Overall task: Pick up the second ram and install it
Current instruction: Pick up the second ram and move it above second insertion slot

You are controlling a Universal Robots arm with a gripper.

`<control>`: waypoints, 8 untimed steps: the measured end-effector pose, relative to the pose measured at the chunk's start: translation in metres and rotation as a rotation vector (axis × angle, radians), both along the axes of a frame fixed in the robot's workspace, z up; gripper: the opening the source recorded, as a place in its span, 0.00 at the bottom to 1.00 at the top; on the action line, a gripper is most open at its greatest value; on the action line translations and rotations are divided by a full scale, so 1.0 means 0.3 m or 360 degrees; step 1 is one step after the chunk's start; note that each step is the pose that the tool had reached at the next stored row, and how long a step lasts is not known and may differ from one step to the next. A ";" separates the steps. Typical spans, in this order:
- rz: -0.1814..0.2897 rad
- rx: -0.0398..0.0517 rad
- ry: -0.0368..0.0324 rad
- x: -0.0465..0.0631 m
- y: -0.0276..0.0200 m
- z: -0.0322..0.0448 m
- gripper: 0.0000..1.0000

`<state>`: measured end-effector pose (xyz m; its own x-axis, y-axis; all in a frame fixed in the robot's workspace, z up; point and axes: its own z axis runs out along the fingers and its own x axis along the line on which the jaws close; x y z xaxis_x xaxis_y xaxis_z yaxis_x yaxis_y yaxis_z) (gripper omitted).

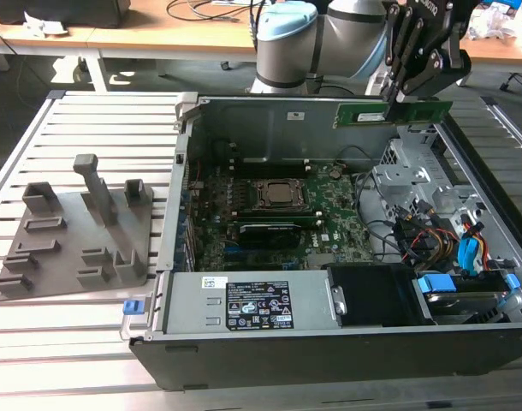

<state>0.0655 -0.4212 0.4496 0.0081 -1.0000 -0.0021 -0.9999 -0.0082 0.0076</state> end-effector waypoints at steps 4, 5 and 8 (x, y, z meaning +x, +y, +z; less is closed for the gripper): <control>0.0000 0.0000 0.0000 0.000 0.000 0.000 0.14; 0.0000 0.0000 0.0000 -0.002 0.001 0.000 0.14; -0.0046 0.0000 0.0000 -0.008 0.002 -0.002 0.14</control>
